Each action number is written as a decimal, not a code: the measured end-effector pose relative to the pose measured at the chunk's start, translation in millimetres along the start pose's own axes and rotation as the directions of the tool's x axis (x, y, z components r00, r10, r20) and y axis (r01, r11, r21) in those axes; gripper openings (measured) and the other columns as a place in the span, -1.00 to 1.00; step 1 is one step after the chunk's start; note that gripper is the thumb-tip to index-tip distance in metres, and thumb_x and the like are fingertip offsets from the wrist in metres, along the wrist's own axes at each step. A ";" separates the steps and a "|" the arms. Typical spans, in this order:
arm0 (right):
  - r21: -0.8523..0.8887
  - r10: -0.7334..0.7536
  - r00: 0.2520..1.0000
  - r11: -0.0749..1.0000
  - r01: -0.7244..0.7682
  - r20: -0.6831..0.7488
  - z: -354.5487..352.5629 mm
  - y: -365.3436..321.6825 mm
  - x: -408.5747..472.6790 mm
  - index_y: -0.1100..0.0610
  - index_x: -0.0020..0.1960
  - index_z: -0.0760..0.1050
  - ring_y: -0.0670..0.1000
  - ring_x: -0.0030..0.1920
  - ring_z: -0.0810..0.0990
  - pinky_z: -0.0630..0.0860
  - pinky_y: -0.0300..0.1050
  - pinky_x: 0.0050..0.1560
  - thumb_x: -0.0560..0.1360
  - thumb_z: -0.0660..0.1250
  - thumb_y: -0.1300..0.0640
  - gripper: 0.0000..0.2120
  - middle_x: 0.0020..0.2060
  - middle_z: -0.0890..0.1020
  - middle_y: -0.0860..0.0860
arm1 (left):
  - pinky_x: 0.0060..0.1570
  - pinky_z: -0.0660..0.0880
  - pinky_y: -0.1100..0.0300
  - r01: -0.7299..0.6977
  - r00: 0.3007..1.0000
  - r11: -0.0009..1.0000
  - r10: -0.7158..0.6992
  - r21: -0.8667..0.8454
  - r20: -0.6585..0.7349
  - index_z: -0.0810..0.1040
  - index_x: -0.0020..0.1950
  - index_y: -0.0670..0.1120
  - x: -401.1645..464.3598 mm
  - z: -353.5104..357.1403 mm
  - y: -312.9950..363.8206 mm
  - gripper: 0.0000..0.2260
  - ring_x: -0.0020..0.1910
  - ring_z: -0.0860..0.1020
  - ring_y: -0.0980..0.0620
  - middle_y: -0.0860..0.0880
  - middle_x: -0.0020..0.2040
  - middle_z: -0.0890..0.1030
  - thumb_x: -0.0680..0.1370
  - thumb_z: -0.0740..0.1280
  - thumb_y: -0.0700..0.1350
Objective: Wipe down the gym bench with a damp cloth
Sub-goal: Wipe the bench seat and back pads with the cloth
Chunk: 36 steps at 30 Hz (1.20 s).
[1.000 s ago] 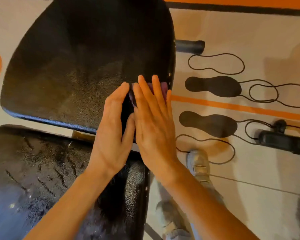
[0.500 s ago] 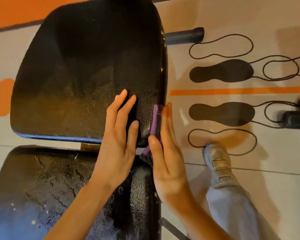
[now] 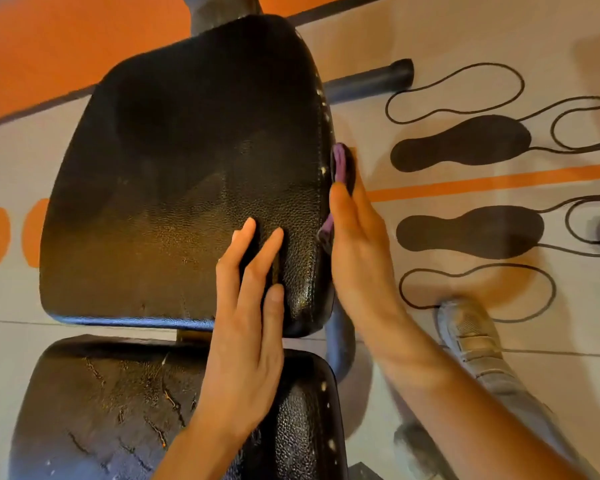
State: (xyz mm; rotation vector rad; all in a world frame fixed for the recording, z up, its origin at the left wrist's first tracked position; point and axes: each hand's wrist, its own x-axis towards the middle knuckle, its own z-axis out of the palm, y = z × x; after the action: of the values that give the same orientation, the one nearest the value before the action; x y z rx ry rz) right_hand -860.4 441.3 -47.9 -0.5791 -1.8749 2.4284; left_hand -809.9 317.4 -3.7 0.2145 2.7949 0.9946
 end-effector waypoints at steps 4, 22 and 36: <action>0.051 -0.071 0.997 0.996 0.069 0.038 2.2 -7.6 -17.6 -0.13 0.49 0.17 -0.38 -0.07 0.50 0.39 -0.55 -0.10 0.67 0.02 0.07 -0.60 0.30 0.44 -0.27 | 0.44 0.16 0.37 0.010 0.999 1.000 -0.009 0.013 -0.043 0.32 0.48 0.06 3.2 -1.3 5.0 -0.61 0.52 0.18 0.20 0.11 0.52 0.20 0.64 0.13 -0.12; -0.087 -0.200 0.980 0.976 0.201 0.024 7.9 -18.4 21.9 -0.11 0.45 0.18 -0.30 0.03 0.56 0.54 -0.33 -0.03 0.65 0.08 0.09 -0.62 0.43 0.38 -0.09 | 0.33 0.22 0.50 -0.009 0.983 0.992 0.031 0.123 -0.178 0.36 0.46 -0.01 101.7 4.8 3.3 -0.63 0.46 0.29 0.19 0.07 0.48 0.29 0.65 0.11 -0.09; -0.126 -0.086 0.994 0.988 0.094 0.068 5.4 -27.2 76.2 -0.15 0.42 0.22 -0.31 -0.09 0.52 0.51 -0.37 -0.04 0.67 0.02 0.06 -0.66 0.17 0.55 -0.10 | 0.41 0.25 0.31 0.030 0.984 0.993 -0.010 0.111 -0.176 0.37 0.46 0.02 103.3 6.4 4.1 -0.63 0.48 0.26 0.16 0.11 0.48 0.29 0.64 0.11 -0.08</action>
State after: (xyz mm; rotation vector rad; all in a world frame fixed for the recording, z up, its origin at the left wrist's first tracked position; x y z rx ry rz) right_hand -938.6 462.0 -42.4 -0.4171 -2.0463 2.3093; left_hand -909.0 344.2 -17.1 0.1181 3.0102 0.8916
